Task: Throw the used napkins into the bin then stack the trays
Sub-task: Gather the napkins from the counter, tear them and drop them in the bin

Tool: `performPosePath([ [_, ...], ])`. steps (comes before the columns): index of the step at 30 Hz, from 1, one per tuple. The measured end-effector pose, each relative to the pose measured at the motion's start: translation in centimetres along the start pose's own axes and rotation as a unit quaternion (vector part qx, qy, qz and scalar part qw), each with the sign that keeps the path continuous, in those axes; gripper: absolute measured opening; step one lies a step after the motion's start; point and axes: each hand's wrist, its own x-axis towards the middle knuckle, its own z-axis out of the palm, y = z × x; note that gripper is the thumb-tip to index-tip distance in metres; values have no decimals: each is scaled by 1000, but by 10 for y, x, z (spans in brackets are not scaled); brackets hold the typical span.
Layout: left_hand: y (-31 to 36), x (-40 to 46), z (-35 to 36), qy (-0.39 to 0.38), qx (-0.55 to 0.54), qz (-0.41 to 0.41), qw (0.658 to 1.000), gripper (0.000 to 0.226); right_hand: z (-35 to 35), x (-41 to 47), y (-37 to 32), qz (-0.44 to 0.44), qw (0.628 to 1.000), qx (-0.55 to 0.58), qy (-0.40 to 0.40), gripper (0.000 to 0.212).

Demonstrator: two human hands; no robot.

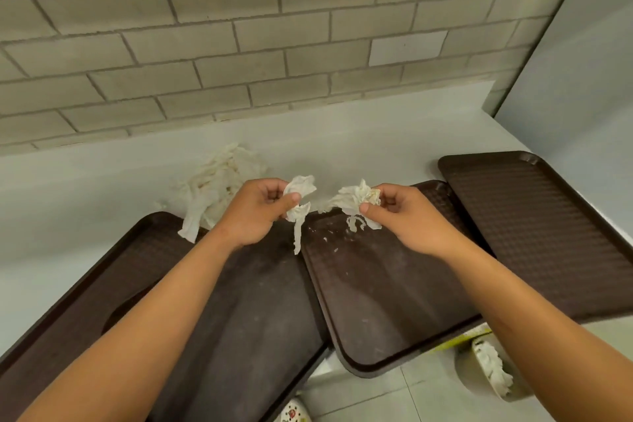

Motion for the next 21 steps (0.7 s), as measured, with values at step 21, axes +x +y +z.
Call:
performPosePath([
  [21,104,-71,280,-53,-18,-3,998,12,-209,-203,82,-9,997,69,22,18],
])
